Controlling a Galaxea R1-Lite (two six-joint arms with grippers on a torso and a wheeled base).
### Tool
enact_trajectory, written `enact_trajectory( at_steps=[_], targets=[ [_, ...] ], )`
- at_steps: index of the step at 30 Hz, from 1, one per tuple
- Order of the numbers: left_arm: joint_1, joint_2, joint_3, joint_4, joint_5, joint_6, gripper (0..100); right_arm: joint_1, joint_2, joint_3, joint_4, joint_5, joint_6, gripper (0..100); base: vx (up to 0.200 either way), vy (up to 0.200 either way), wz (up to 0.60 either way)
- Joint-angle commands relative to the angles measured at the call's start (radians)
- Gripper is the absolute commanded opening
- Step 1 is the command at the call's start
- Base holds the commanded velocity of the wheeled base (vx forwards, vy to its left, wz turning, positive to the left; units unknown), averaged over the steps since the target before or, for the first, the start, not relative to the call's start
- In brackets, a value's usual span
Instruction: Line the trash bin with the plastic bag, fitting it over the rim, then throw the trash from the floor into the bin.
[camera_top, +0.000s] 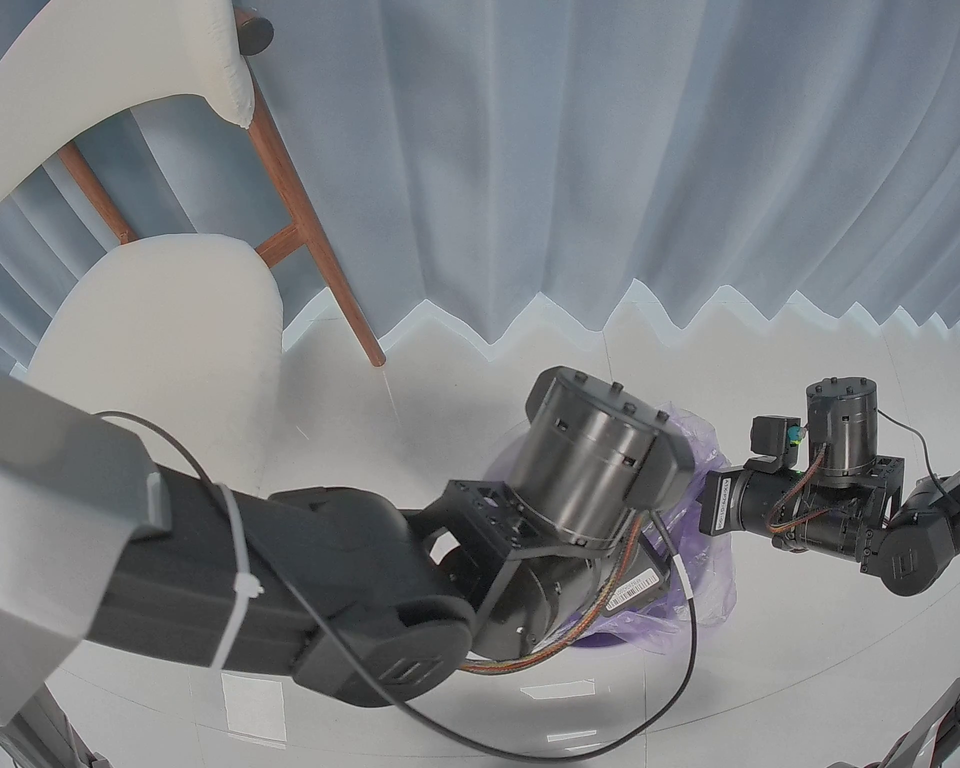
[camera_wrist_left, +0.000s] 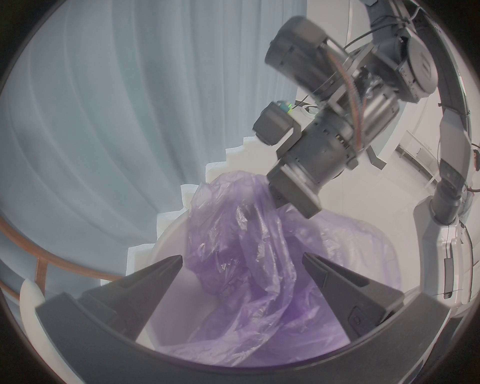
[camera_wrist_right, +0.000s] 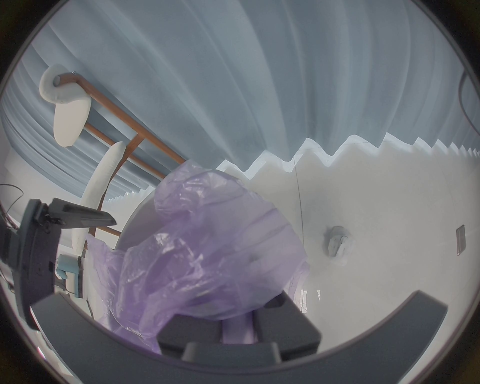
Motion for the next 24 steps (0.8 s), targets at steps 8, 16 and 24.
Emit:
enact_trajectory(
  at_steps=[8, 16, 24],
  targets=[
    [0.037, 0.070, -0.006, -0.033, -0.001, 0.001, 100, 0.017, -0.015, -0.002, -0.001, 0.001, 0.000, 0, 0.000, 0.000, 0.00],
    [0.035, 0.082, -0.039, -0.067, -0.002, -0.008, 0, 0.017, -0.032, 0.013, -0.003, 0.001, 0.002, 0, 0.000, 0.000, 0.00],
    [0.058, 0.001, -0.077, 0.034, -0.019, -0.023, 0, 0.042, -0.087, 0.102, -0.010, 0.010, -0.004, 0, 0.000, 0.000, 0.00]
  ],
)
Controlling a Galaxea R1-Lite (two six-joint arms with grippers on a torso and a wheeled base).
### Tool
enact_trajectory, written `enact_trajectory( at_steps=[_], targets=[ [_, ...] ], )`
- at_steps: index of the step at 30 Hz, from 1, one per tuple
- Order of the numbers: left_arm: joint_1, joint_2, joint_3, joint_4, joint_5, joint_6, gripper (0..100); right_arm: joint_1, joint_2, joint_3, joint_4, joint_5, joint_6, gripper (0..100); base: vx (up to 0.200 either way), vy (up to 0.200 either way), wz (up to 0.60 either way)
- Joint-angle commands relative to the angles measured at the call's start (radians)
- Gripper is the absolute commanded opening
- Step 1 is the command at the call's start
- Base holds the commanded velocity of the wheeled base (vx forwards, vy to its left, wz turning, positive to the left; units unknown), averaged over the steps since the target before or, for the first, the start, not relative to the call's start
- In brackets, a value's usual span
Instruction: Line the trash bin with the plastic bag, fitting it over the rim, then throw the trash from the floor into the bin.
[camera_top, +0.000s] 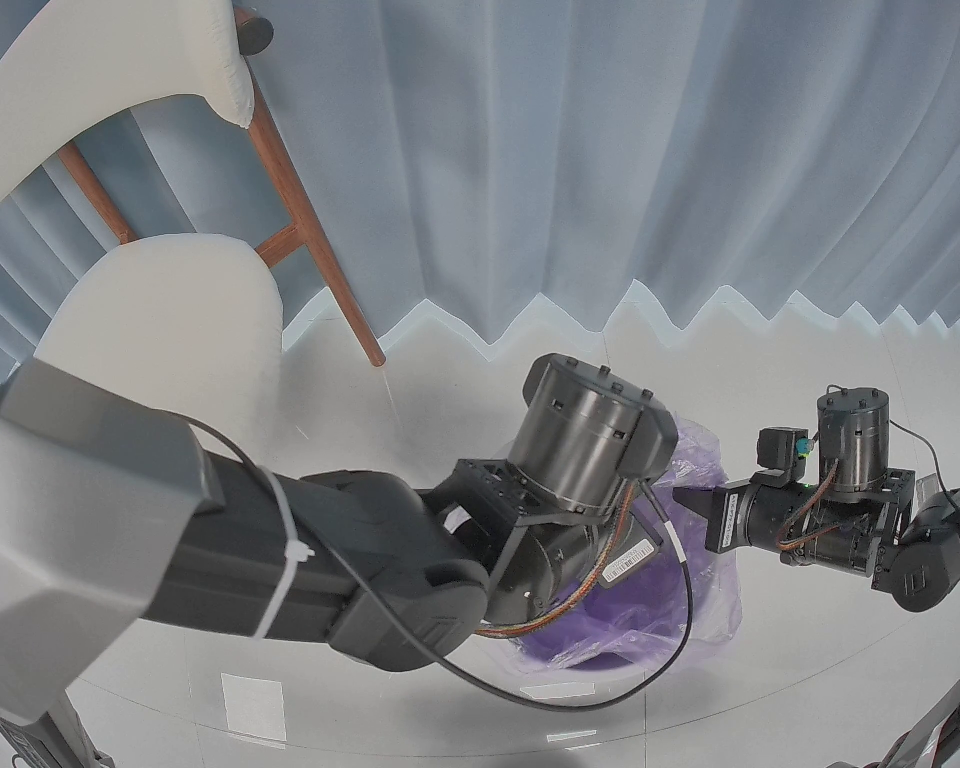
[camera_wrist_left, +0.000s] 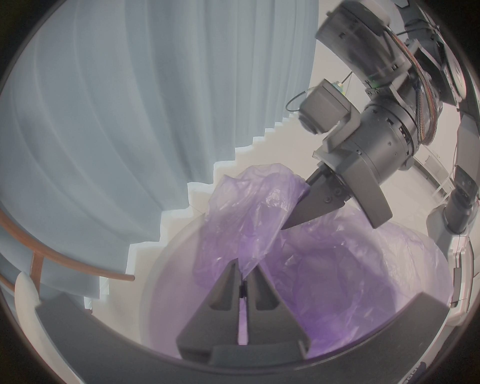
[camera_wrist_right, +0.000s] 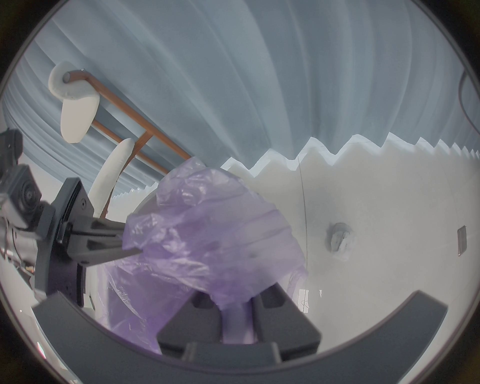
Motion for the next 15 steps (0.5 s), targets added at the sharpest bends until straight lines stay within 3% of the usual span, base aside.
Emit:
enact_trajectory(
  at_steps=[1, 5, 6, 9, 12, 15],
  targets=[
    [0.013, -0.076, -0.031, 0.108, -0.018, -0.025, 0, 0.027, -0.053, 0.059, -0.004, 0.009, -0.002, 0, 0.000, 0.000, 0.00],
    [0.011, -0.110, -0.063, 0.206, -0.035, -0.097, 0, 0.043, -0.076, 0.085, -0.004, 0.027, -0.005, 0, 0.000, 0.000, 0.00],
    [0.008, -0.124, -0.114, 0.296, -0.046, -0.181, 0, 0.053, -0.099, 0.108, -0.005, 0.044, -0.007, 0, 0.000, 0.000, 0.00],
    [0.011, -0.127, -0.177, 0.388, -0.070, -0.244, 0, 0.069, -0.117, 0.133, -0.005, 0.053, -0.008, 0, 0.000, 0.000, 0.00],
    [0.013, -0.126, -0.201, 0.422, -0.086, -0.259, 0, 0.079, -0.123, 0.141, -0.005, 0.056, -0.013, 0, 0.000, 0.000, 0.00],
    [0.004, -0.127, -0.230, 0.488, -0.136, -0.347, 0, 0.115, -0.134, 0.165, -0.033, 0.056, -0.022, 0, 0.000, 0.000, 0.00]
  ],
)
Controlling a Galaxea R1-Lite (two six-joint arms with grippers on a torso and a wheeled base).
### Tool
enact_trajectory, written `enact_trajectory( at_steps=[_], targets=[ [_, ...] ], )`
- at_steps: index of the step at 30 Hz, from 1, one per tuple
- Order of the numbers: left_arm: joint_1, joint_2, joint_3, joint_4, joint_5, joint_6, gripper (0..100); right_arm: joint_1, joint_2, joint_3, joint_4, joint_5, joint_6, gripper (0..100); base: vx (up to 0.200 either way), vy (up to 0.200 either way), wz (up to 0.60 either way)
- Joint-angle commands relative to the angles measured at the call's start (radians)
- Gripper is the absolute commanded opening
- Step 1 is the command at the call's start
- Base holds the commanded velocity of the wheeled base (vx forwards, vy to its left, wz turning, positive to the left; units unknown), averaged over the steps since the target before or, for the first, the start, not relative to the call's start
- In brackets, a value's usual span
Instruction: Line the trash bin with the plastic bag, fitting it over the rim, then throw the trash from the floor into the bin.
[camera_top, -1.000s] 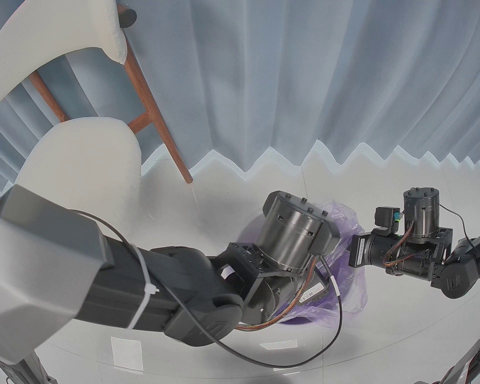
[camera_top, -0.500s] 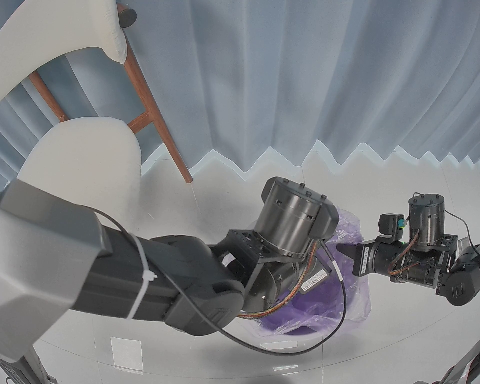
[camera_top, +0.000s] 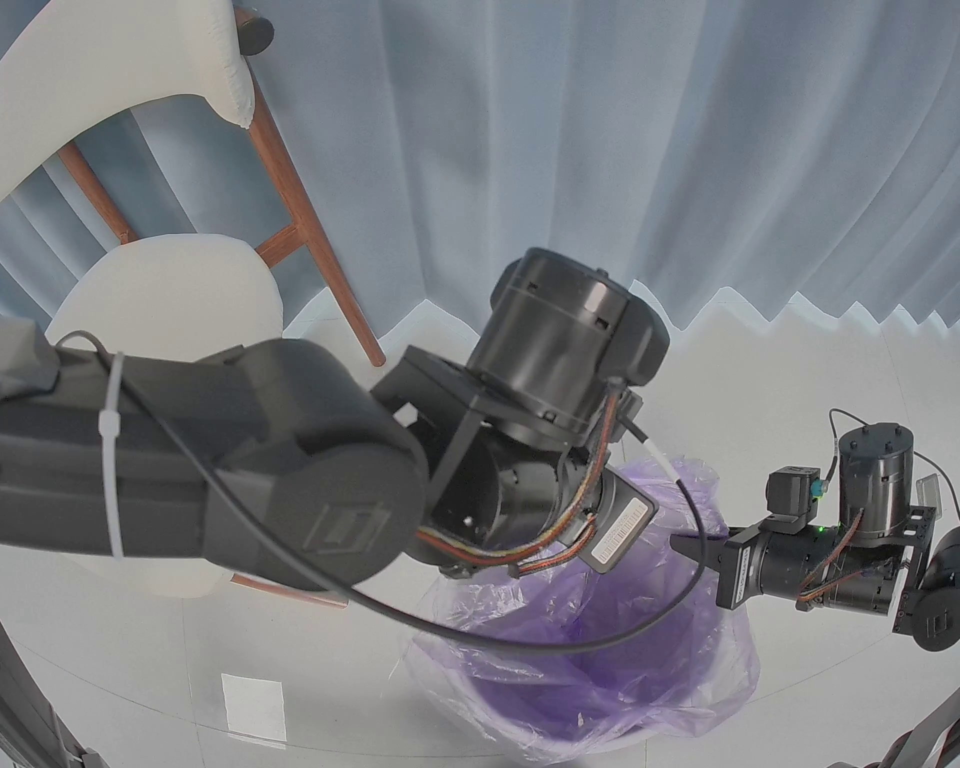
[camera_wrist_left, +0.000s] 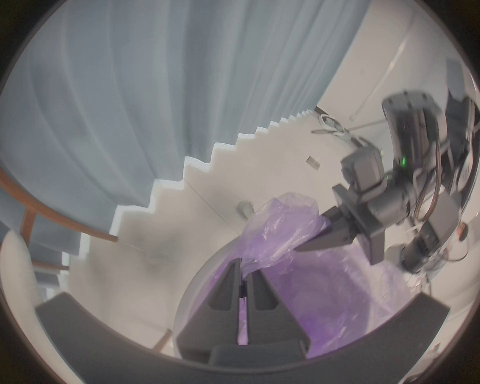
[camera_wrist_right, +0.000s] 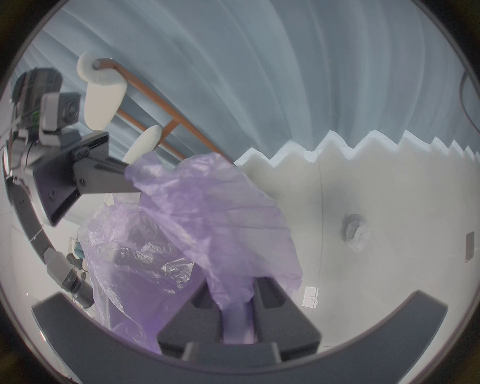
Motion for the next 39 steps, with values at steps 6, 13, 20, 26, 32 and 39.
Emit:
enact_trajectory(
  at_steps=[6, 13, 20, 26, 32, 39],
  targets=[
    [-0.004, -0.024, -0.061, 0.105, -0.067, -0.161, 0, 0.044, -0.077, 0.079, -0.059, 0.034, -0.016, 0, 0.000, 0.000, 0.00],
    [0.008, -0.024, -0.078, 0.151, -0.067, -0.250, 0, 0.044, -0.111, 0.110, -0.064, 0.040, -0.018, 0, 0.000, 0.000, 0.00],
    [0.051, -0.021, -0.115, 0.203, -0.122, -0.361, 0, 0.045, -0.149, 0.127, -0.065, 0.072, -0.022, 0, 0.000, 0.000, 0.00],
    [0.086, -0.024, -0.119, 0.243, -0.152, -0.425, 0, 0.048, -0.164, 0.139, -0.067, 0.106, -0.029, 0, 0.000, 0.000, 0.00],
    [0.109, -0.025, -0.118, 0.246, -0.182, -0.460, 0, 0.048, -0.161, 0.139, -0.088, 0.123, -0.032, 0, 0.000, 0.000, 0.00],
    [0.149, -0.044, -0.116, 0.266, -0.214, -0.477, 0, 0.045, -0.163, 0.139, -0.091, 0.123, -0.030, 0, 0.000, 0.000, 0.00]
  ],
)
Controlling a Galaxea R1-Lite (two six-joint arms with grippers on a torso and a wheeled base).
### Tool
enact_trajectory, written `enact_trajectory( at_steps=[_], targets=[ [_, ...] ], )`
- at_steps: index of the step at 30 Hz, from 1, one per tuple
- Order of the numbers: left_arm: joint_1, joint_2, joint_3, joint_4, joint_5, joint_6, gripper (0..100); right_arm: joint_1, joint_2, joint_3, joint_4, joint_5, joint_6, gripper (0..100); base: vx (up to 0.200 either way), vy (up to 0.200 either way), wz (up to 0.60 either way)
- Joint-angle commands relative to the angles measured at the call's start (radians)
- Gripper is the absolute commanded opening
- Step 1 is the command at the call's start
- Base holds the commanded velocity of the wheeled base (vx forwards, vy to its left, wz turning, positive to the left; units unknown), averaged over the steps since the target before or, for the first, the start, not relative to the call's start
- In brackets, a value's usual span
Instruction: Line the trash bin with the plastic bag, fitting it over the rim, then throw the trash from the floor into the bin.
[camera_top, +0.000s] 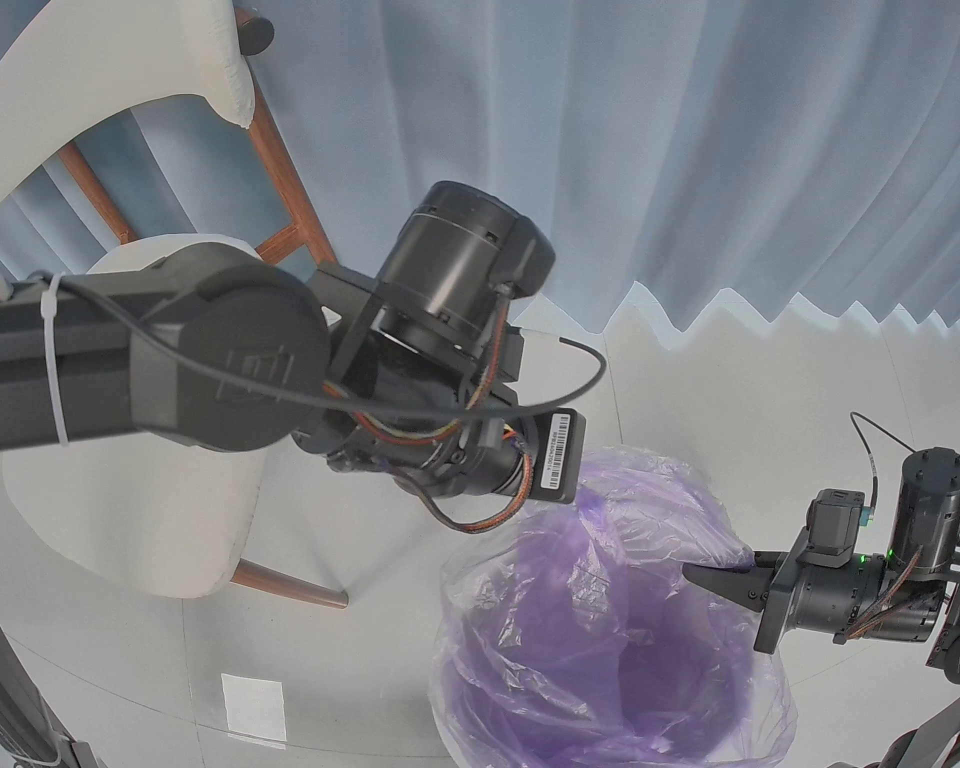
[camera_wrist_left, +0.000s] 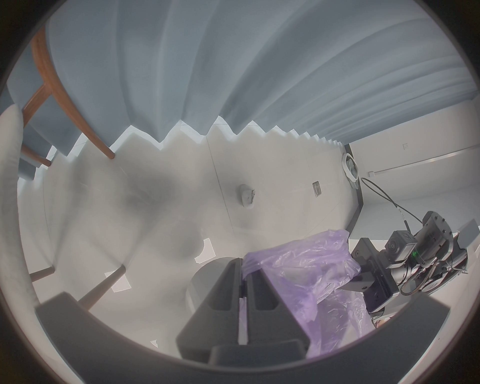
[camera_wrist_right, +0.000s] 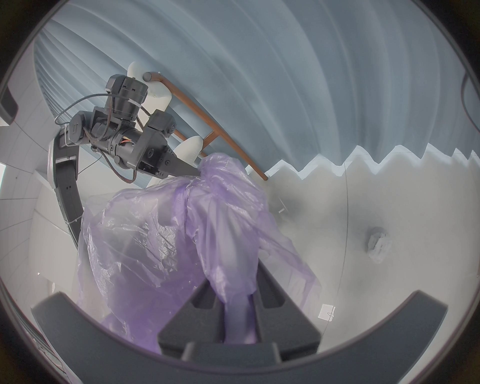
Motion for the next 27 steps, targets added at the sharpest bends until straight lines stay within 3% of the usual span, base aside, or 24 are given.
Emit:
enact_trajectory(
  at_steps=[1, 19, 27],
  targets=[
    [0.017, -0.014, 0.000, 0.005, -0.005, -0.001, 0, -0.004, 0.000, 0.002, 0.001, 0.000, -0.001, 0, 0.000, 0.000, 0.00],
    [0.054, -0.054, 0.008, 0.049, -0.011, -0.004, 0, -0.056, 0.006, -0.045, -0.002, -0.001, 0.001, 0, 0.000, 0.000, 0.00],
    [0.071, -0.046, 0.008, 0.052, -0.023, -0.006, 0, -0.056, 0.002, -0.036, -0.035, 0.043, 0.004, 0, 0.000, 0.000, 0.00]
  ],
)
